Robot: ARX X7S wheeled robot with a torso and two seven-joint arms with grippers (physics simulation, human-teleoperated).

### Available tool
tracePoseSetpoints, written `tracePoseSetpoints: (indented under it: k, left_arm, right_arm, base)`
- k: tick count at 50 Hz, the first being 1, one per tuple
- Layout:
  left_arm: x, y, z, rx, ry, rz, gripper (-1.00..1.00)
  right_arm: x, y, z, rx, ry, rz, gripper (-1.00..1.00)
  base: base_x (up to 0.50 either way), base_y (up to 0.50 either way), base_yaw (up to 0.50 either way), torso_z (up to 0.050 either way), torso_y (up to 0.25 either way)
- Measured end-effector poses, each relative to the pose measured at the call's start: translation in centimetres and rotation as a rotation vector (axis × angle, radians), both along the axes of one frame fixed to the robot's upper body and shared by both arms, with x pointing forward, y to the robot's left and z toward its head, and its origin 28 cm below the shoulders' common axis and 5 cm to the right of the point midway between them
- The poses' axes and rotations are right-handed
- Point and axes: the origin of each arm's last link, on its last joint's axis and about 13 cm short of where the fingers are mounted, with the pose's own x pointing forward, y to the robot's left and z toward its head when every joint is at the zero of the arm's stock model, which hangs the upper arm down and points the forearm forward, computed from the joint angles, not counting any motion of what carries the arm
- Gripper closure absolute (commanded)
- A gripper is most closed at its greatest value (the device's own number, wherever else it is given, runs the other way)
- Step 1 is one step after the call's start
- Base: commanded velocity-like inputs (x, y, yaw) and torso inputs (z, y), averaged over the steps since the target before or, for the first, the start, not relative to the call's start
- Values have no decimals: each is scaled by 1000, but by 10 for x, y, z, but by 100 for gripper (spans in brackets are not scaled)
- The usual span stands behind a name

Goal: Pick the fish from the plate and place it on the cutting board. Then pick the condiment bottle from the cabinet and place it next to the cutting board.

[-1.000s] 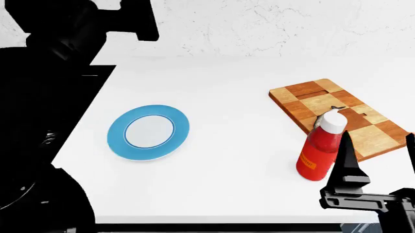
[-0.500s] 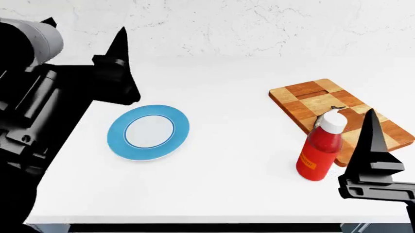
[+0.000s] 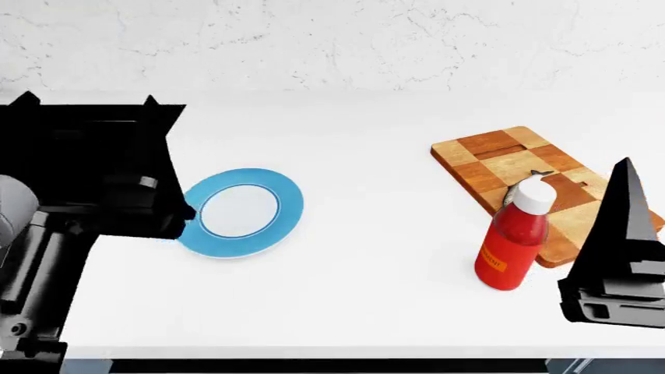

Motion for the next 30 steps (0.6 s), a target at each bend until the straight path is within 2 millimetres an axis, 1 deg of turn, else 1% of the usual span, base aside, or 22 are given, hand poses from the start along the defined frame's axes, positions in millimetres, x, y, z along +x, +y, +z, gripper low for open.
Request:
tracePoseSetpoints:
  k: [7,16,30]
  left_arm:
    - [-8,4,-7,-55,-102,-3,-100]
    - [-21,9,-9,-95,-220,-10,-100]
    - [-35,12,-7,-108,-311,-32,-100]
  right_arm:
    - [-4,2,-3,0,-19,18,-100]
    - [-7,4,-5,8,-25,40,-100]
    - [-13,5,-7,37,-67,55,-100]
  base:
    - [0,0,0,0,0]
    - [0,0,0,0,0]
    - [0,0,0,0,0]
